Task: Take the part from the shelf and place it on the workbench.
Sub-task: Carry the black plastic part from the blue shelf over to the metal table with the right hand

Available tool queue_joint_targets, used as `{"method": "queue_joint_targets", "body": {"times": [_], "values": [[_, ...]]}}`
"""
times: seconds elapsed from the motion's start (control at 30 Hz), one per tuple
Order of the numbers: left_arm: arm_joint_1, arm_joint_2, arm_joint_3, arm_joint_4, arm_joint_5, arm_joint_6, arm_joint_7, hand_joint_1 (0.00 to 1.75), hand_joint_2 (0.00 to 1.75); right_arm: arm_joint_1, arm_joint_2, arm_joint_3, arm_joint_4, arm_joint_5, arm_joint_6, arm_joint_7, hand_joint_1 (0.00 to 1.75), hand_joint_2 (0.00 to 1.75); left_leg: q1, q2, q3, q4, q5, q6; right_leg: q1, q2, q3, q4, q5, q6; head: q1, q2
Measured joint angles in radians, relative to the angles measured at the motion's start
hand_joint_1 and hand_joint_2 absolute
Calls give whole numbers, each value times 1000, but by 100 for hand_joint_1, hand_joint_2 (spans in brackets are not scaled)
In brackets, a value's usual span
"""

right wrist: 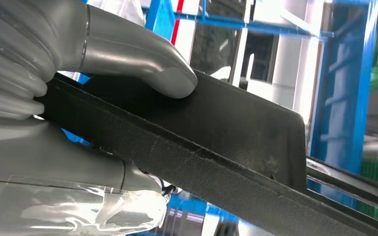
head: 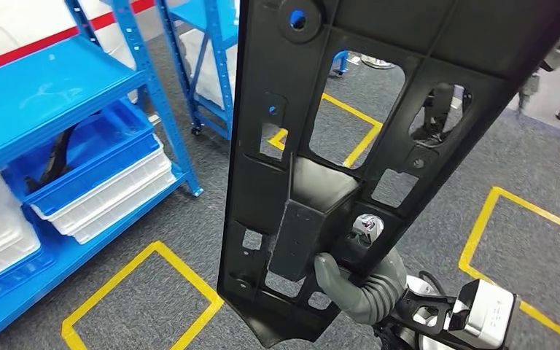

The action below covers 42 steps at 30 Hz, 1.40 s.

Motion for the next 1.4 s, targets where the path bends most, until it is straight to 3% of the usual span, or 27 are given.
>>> {"method": "queue_joint_targets", "body": {"times": [0.07, 0.13, 0.2, 0.23, 0.27, 0.3, 0.37, 0.43, 0.47, 0.53, 0.57, 0.63, 0.7, 0.77, 0.8, 0.83, 0.9, 0.97, 1.03, 1.1, 1.13, 1.2, 1.27, 1.3, 1.33, 1.4], "values": [[-1, 3, 0, 0, 2, 2, 5, 0, 175, 2, 2, -1, -2, 0, 5, -5, 175, 175, 5, -33, -15, 41, -31, -9, -4, 23, -3, -3, 5, -10, 0, 0], [-6, 4, 0, 1, 6, 4, 7, 0, 175, 2, 4, -2, -3, -1, 10, -10, 175, 175, 7, -79, -67, 162, -96, -14, -5, 43, -5, -3, 8, -18, -1, 0], [-15, 4, 1, 1, 7, 6, 7, 0, 175, 3, 6, -2, -3, -2, 13, -11, 175, 175, 6, -93, -126, 294, -146, -15, -3, 66, -7, -3, 10, -23, -1, 0], [-17, 5, 1, 1, 7, 7, 7, 0, 175, 3, 7, -2, -3, -3, 14, -12, 175, 175, 6, -95, -136, 318, -144, -15, -3, 79, -6, -3, 10, -23, -1, 0], [-18, 6, 1, 1, 7, 8, 7, 0, 175, 4, 8, -2, -3, -3, 15, -12, 175, 175, 6, -98, -129, 303, -124, -14, -3, 93, -5, -2, 11, -24, -1, 0], [-16, 7, 1, 1, 7, 9, 8, 0, 175, 4, 9, -2, -3, -3, 17, -13, 175, 175, 7, -104, -106, 252, -88, -12, -3, 107, -3, -2, 11, -23, -1, 0], [-12, 10, 1, 1, 7, 11, 10, 0, 175, 5, 10, -2, -3, -4, 19, -16, 175, 175, 10, -154, -45, 109, -16, -4, -3, 133, -2, 1, 12, -20, -1, 0], [-11, 13, 1, 2, 9, 13, 10, 0, 175, 3, 10, -3, -3, -5, 21, -20, 175, 175, 14, -205, -17, 28, 10, 1, -3, 152, -12, 5, 16, -13, -1, 0], [-11, 13, 1, 2, 10, 14, 9, 0, 175, 3, 11, -4, -3, -5, 22, -21, 175, 175, 13, -212, -18, 21, 8, 3, -4, 161, -19, 7, 20, -8, 0, 0], [-11, 12, 2, 2, 15, 16, 8, 0, 175, 2, 11, -5, -3, -6, 24, -23, 175, 175, 12, -195, -19, 13, 10, 9, -9, 183, -31, 5, 30, 5, 0, 0], [-11, 11, 2, 2, 17, 17, 6, 0, 175, 2, 11, -6, -3, -6, 25, -24, 175, 175, 12, -183, -17, 9, 14, 15, -10, 182, -34, 7, 29, 11, 0, 0], [-8, 12, 2, 3, 25, 21, 5, 0, 175, 0, 11, -7, -3, -6, 27, -25, 175, 175, 16, -155, -11, 3, 19, 24, -6, 140, -60, 63, -4, 21, 5, 0], [1, 14, 2, 4, 40, 28, -3, 0, 175, 1, 11, -7, -3, -9, 27, -25, 175, 175, 14, -125, -10, 2, 19, 28, -6, 83, -123, 197, -70, 29, 10, 0], [7, 15, 4, 4, 59, 33, -14, 0, 175, 7, 11, -8, -3, -12, 24, -23, 175, 175, 11, -95, -10, 2, 18, 30, -10, 67, -170, 298, -102, 33, 10, 0], [8, 15, 5, 4, 65, 34, -19, 0, 175, 10, 11, -8, -3, -13, 21, -21, 175, 175, 11, -81, -10, 2, 17, 29, -11, 64, -164, 291, -89, 34, 10, 0], [7, 15, 7, 4, 68, 33, -22, 0, 175, 14, 11, -10, -3, -13, 17, -20, 175, 175, 11, -68, -9, 2, 16, 28, -12, 59, -135, 242, -63, 32, 10, 0], [5, 15, 8, 4, 65, 31, -25, 0, 175, 21, 11, -16, -6, -13, 10, -20, 175, 175, 7, -48, -5, 2, 13, 24, -6, 18, -47, 89, -9, 24, 10, 0], [5, 15, 8, 4, 56, 26, -21, 0, 175, 29, 11, -22, -9, -14, 3, -23, 175, 175, 3, -32, -1, 2, 7, 16, 3, -14, -2, 6, 8, 11, 10, 0], [4, 15, 8, 4, 45, 18, -9, 0, 175, 40, 11, -27, -12, -12, -1, -27, 175, 175, 0, -14, 3, -1, 4, 7, 7, 0, -4, -2, 7, 0, 9, 0], [2, 15, 8, 4, 37, 13, 7, 0, 175, 51, 11, -31, -15, -8, -4, -33, 175, 175, 2, -23, -1, 14, -13, -3, 2, 20, -4, -9, 13, -11, 9, 0], [1, 16, 8, 4, 35, 11, 15, 0, 175, 54, 11, -32, -17, -6, -5, -35, 175, 175, 4, -42, -15, 49, -36, -7, -2, 30, -4, -12, 16, -17, 8, 0], [-7, 16, 9, 4, 33, 10, 27, 0, 175, 61, 11, -34, -20, -2, -6, -39, 175, 175, 6, -84, -74, 186, -105, -11, -4, 49, -4, -13, 19, -23, 8, 0], [-18, 17, 10, 4, 32, 10, 33, 0, 175, 71, 11, -35, -20, -2, -6, -40, 175, 175, 6, -95, -129, 307, -143, -14, -3, 72, -3, -12, 19, -25, 8, 0], [-20, 18, 10, 4, 31, 11, 35, 0, 175, 76, 11, -35, -20, -2, -6, -40, 175, 175, 6, -97, -132, 315, -133, -14, -3, 86, -2, -12, 19, -25, 8, 0], [-19, 19, 10, 4, 31, 12, 34, 0, 175, 79, 11, -36, -20, -2, -6, -40, 175, 175, 7, -101, -115, 275, -102, -15, -4, 101, 0, -11, 19, -24, 8, 0], [-12, 22, 9, 4, 29, 14, 34, 0, 175, 81, 11, -38, -20, -1, -6, -40, 175, 175, 13, -138, -53, 130, -24, -15, -6, 132, 3, -8, 19, -21, 8, 0]]}}
